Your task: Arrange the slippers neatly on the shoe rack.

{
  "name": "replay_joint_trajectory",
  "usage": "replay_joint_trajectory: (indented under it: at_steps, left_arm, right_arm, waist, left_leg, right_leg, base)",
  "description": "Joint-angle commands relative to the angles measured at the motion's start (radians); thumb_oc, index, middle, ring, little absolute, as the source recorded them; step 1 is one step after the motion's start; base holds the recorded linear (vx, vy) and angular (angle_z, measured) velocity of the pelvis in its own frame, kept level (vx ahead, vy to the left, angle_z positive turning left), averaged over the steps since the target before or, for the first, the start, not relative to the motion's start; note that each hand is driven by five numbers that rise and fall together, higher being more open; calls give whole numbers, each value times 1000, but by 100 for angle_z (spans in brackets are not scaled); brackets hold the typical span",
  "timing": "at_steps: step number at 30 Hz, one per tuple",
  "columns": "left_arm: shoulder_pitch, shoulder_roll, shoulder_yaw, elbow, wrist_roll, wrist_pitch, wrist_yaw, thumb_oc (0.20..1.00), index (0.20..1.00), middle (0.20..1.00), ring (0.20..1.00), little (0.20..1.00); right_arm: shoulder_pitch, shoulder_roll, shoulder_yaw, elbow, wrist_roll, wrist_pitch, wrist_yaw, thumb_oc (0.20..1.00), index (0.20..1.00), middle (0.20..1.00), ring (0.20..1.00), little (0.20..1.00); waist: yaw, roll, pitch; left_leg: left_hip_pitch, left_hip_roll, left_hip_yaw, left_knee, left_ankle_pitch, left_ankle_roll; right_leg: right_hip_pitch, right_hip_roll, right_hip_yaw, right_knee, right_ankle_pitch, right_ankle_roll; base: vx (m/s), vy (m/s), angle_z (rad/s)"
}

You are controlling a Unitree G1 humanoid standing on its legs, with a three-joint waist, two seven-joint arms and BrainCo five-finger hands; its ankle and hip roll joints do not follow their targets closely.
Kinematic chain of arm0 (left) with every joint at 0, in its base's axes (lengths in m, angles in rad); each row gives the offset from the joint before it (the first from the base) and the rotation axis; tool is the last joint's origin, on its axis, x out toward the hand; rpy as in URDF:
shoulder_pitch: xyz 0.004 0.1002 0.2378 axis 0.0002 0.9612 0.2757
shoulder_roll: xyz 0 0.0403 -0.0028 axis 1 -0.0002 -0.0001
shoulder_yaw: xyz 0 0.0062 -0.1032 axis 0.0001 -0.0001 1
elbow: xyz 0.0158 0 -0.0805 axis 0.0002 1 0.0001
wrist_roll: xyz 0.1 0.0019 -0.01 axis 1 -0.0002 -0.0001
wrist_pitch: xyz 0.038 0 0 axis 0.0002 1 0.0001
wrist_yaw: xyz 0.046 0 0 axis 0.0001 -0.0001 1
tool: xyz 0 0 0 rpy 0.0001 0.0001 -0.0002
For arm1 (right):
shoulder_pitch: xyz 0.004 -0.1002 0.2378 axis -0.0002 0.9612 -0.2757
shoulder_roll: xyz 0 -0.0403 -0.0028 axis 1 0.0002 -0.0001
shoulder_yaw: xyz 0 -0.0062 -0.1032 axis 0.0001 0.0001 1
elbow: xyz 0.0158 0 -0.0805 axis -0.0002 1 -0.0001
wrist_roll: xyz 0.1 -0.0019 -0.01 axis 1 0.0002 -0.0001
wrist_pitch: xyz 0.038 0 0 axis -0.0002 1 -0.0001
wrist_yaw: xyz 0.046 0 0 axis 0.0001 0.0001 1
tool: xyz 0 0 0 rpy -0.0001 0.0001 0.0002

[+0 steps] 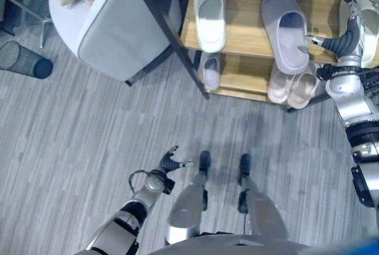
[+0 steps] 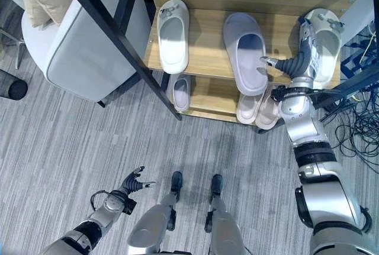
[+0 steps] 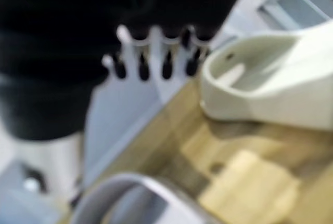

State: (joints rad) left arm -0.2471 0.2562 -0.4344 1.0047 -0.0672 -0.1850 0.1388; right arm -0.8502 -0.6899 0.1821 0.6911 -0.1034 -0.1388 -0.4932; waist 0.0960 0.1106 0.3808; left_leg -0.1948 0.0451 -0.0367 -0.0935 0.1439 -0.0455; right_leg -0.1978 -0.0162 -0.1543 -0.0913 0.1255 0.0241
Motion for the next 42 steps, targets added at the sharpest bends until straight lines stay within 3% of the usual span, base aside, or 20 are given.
replay_joint_trajectory:
  at_steps: [1,8,15,24,34,35,36,37,42]
  left_arm:
    - [21,16,-59,15,10,-19,27,1000,1000,1000,1000,1000]
    - [29,21,-66,76,22,-18,35,1000,1000,1000,1000,1000]
    - [57,31,-108,35,11,-30,36,1000,1000,1000,1000,1000]
    - [85,42,-150,-30,11,-48,24,1000,1000,1000,1000,1000]
    - [95,37,-152,17,35,-44,27,1000,1000,1000,1000,1000]
    - [93,39,-152,16,36,-44,27,1000,1000,1000,1000,1000]
    - [89,41,-151,12,33,-46,28,1000,1000,1000,1000,1000]
    - [89,42,-151,12,33,-46,27,1000,1000,1000,1000,1000]
    - [73,46,-148,7,21,-46,33,1000,1000,1000,1000,1000]
  right_arm:
    - [-66,-95,51,-10,34,-29,-30,1000,1000,1000,1000,1000]
    - [-204,-121,159,157,89,-36,-3,1000,1000,1000,1000,1000]
    - [-319,-148,213,328,195,-51,18,1000,1000,1000,1000,1000]
    - [-404,-197,240,393,295,-74,31,1000,1000,1000,1000,1000]
    - [-414,-219,196,329,331,-102,-21,1000,1000,1000,1000,1000]
    - [-414,-221,188,325,336,-104,-23,448,448,448,448,448]
    - [-416,-223,181,322,349,-109,-24,266,266,266,266,266]
    - [-415,-223,180,322,349,-109,-24,200,200,200,200,200]
    - [-412,-232,179,319,364,-110,-21,200,200,200,200,200]
  waist:
    - [18,-32,-17]
    - [39,-33,-11]
    - [71,-11,-4]
    - [115,9,-12]
    - [138,-5,-16]
    - [139,-6,-17]
    - [141,-8,-17]
    - [141,-8,-18]
    - [145,-18,-18]
  left_leg:
    - [-73,-35,-7,73,-93,20]
    - [-112,-34,-5,73,-84,12]
    - [-152,-42,-16,61,-69,6]
    - [-214,-61,-39,35,-47,-3]
    - [-265,-75,-60,59,-57,-7]
    - [-269,-77,-63,63,-59,-7]
    - [-271,-79,-66,65,-60,-7]
    - [-272,-79,-67,66,-60,-7]
    - [-275,-87,-75,67,-64,-7]
  right_leg:
    - [-14,-80,3,143,-168,80]
    - [-43,-79,-1,127,-152,84]
    - [-71,-90,-15,112,-143,92]
    - [-112,-103,-49,81,-122,105]
    - [-120,-117,-79,70,-120,114]
    - [-120,-118,-81,70,-121,114]
    - [-121,-120,-85,71,-122,114]
    - [-121,-120,-86,71,-122,115]
    - [-116,-125,-97,67,-123,118]
  base:
    - [0,0,0]
    - [3,-2,-1]
    - [7,8,1]
    - [0,14,11]
    - [13,7,11]
    - [6,-11,15]
    - [4,-6,17]
    - [7,-5,11]
    - [17,5,7]
